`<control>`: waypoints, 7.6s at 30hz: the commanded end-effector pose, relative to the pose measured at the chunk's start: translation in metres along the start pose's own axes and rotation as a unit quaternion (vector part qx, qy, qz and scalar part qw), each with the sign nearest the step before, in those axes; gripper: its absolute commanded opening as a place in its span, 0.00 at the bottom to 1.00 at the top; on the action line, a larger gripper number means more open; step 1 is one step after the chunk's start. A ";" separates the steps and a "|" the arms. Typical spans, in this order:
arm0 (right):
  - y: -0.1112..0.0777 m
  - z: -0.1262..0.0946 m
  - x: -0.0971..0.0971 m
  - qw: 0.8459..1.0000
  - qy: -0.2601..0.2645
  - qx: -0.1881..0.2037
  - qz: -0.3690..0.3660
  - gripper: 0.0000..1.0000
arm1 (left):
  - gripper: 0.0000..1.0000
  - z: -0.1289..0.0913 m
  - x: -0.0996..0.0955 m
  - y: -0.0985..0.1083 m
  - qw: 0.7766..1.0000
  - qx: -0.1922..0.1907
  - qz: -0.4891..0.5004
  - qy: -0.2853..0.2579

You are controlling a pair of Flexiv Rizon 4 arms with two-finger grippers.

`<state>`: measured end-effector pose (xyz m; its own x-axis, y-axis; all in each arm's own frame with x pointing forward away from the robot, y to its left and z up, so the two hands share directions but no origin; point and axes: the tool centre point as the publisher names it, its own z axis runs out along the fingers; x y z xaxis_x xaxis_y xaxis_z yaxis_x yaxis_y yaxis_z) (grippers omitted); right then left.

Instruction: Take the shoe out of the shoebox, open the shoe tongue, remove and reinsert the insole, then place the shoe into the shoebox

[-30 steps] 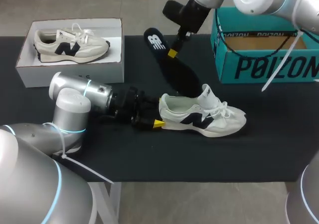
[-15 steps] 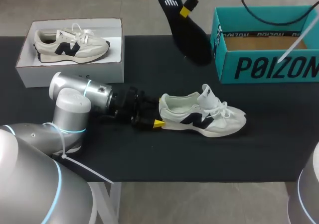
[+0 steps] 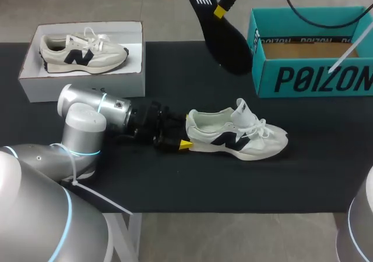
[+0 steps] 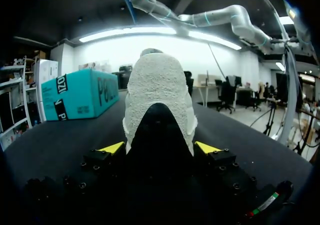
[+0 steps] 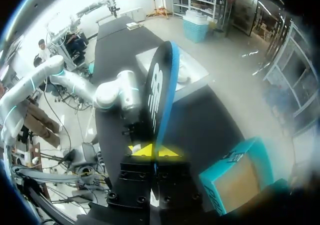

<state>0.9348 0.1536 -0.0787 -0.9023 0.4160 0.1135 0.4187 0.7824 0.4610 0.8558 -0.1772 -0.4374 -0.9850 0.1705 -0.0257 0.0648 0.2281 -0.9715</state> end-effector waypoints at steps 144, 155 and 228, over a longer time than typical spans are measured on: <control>-0.045 -0.151 0.159 0.979 0.127 -0.126 0.099 0.00 | 1.00 -0.060 0.020 -0.077 0.875 -0.483 -0.038 0.014; -0.051 -0.170 0.181 0.978 0.125 -0.140 0.085 0.00 | 1.00 -0.060 0.020 -0.077 0.875 -0.483 -0.038 0.014; -0.051 -0.170 0.183 0.979 0.125 -0.139 0.085 0.00 | 0.00 0.044 -0.040 -0.057 0.882 -0.457 0.032 0.112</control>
<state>0.7303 0.1103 0.0686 -0.8340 0.3744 0.4053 0.5514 0.5393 0.6365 0.8779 -0.2430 -0.3965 -0.9309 0.3590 0.0676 0.3132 0.8795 -0.3583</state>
